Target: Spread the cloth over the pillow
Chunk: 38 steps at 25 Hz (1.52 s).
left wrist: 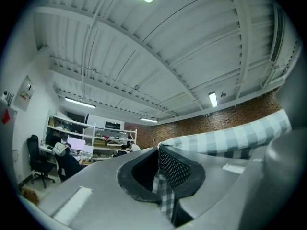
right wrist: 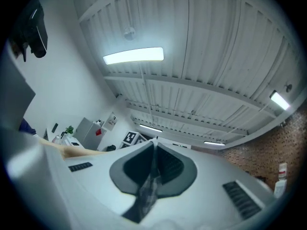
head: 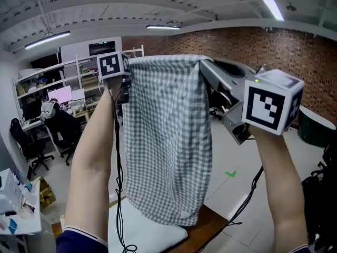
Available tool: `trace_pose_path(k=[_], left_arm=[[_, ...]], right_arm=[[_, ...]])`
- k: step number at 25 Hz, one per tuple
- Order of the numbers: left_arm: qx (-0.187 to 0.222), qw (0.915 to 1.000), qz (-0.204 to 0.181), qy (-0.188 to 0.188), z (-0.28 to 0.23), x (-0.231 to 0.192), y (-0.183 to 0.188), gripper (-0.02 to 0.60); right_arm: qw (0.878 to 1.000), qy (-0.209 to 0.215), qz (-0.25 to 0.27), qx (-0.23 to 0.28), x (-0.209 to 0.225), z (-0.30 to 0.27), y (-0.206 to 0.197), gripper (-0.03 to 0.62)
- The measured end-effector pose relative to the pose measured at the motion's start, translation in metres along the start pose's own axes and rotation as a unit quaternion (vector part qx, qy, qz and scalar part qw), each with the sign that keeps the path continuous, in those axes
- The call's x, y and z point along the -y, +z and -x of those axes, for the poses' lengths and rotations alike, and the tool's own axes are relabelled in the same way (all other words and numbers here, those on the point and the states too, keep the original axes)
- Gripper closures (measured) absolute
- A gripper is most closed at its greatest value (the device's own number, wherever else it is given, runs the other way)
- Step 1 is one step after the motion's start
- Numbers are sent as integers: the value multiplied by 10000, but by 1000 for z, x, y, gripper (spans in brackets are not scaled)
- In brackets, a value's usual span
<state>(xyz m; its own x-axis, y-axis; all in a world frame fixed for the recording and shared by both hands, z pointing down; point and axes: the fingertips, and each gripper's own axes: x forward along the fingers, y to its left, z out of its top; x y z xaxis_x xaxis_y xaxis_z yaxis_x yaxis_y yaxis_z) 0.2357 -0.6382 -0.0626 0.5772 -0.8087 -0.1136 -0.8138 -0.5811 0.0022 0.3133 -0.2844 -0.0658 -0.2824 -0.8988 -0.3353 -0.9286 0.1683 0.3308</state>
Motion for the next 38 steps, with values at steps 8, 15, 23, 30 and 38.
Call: trace_pose_path(k=[8, 15, 23, 30, 38], left_arm=[[310, 9983, 176, -461, -37, 56, 31, 565], [262, 9972, 298, -635, -57, 90, 28, 565], [-257, 9974, 291, -609, -70, 73, -45, 565], [-570, 9967, 378, -437, -56, 33, -93, 565], [-756, 9953, 601, -28, -8, -29, -138, 566]], right_arm=[[9997, 36, 161, 185, 5, 5, 25, 591], [9999, -9, 100, 116, 19, 18, 16, 591], [9998, 98, -32, -167, 10, 12, -28, 591], [9975, 531, -401, -259, -25, 2, -56, 591], [9887, 1181, -846, -364, -86, 2, -84, 591]])
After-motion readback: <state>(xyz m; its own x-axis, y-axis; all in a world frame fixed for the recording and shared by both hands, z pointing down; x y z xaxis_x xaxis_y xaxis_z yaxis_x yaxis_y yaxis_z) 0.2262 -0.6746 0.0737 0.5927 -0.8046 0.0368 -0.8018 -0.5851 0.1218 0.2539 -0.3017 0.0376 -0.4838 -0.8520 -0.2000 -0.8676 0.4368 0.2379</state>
